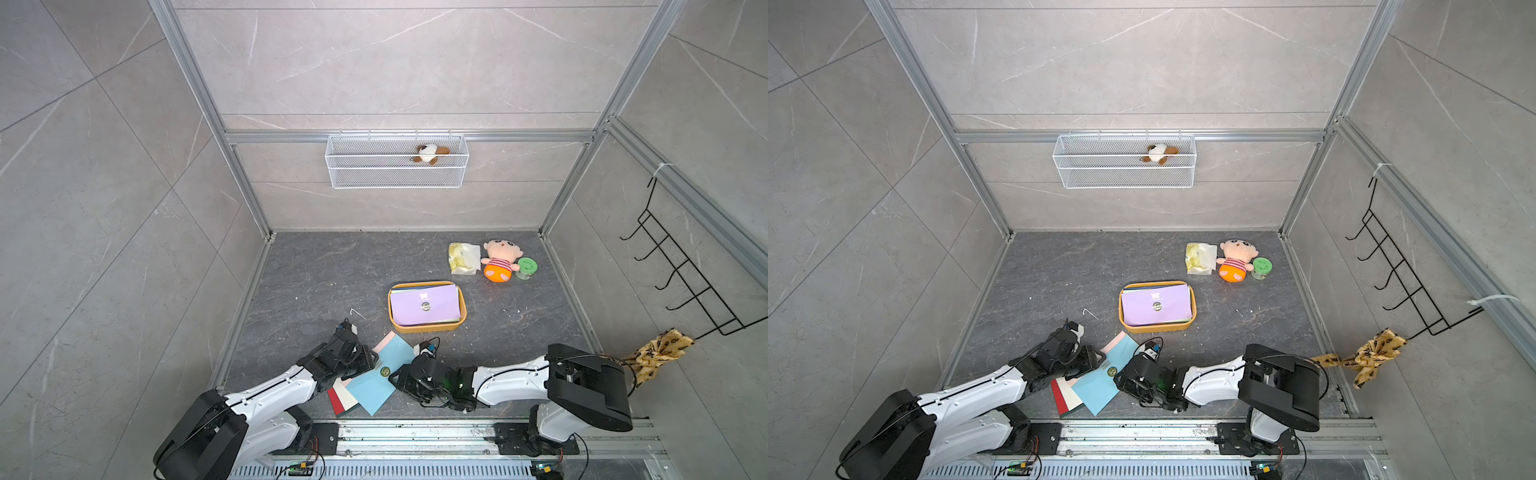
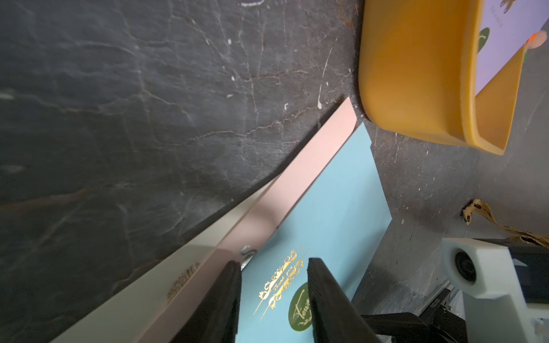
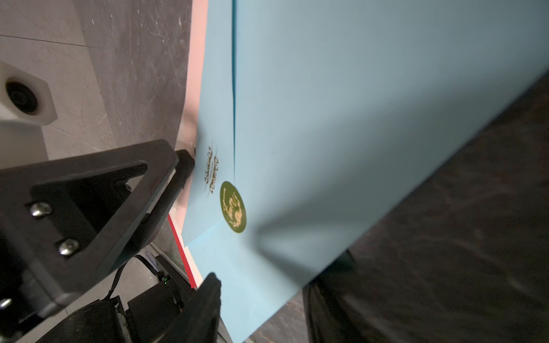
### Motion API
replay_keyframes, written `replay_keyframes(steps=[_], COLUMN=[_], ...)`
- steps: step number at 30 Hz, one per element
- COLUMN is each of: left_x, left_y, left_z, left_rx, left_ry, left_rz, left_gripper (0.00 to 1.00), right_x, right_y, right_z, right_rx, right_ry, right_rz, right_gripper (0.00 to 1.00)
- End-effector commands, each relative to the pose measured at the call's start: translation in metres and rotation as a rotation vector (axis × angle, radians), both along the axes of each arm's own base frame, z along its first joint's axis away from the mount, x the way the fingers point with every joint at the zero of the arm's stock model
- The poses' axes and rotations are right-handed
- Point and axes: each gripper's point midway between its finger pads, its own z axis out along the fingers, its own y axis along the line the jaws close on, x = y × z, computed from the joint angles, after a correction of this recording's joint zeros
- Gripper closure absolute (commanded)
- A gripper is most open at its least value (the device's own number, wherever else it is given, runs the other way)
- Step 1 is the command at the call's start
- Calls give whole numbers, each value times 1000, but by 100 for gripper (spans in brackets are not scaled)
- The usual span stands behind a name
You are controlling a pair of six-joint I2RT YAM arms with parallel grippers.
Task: Put the sealed envelopes into the storage box
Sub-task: Pick up the envelope from the center of the board.
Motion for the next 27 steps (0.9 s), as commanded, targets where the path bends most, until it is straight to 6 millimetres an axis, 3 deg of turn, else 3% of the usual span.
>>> replay_keyframes(steps=[1, 8, 15, 27], left_x=[-19, -21, -23, -26], left_y=[9, 10, 11, 12], left_z=[-20, -22, -26, -28], left_rx=[27, 29, 35, 35], left_ry=[81, 87, 96, 105], left_rz=[-8, -9, -12, -16], left_gripper=[57, 57, 57, 57], right_x=[0, 2, 7, 21], right_y=[4, 18, 16, 2], right_z=[4, 32, 51, 56], right_rx=[1, 65, 89, 95], right_ry=[1, -26, -58, -110], right_rz=[-1, 21, 0, -98], right_gripper=[52, 53, 53, 54])
